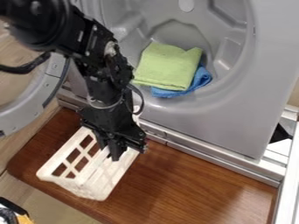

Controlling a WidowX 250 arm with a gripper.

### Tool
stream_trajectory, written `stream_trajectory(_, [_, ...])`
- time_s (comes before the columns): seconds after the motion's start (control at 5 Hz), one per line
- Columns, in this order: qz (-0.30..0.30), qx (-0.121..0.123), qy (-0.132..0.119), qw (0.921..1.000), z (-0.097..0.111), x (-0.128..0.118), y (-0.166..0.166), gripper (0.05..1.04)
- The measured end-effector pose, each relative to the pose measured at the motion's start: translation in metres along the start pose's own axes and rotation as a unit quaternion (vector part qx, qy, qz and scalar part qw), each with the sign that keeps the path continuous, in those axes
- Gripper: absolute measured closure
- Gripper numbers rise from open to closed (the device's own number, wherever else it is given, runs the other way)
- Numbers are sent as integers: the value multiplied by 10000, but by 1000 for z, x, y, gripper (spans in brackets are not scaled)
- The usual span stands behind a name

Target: Move the white basket to the middle of the table

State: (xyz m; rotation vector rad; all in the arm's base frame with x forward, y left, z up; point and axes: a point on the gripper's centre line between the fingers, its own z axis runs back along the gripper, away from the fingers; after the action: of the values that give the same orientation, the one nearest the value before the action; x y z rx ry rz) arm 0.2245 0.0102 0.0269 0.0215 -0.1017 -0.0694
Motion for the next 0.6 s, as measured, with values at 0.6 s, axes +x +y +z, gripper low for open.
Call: stream_trajectory(0.6, [-474,15,258,9985,-39,28,6,988])
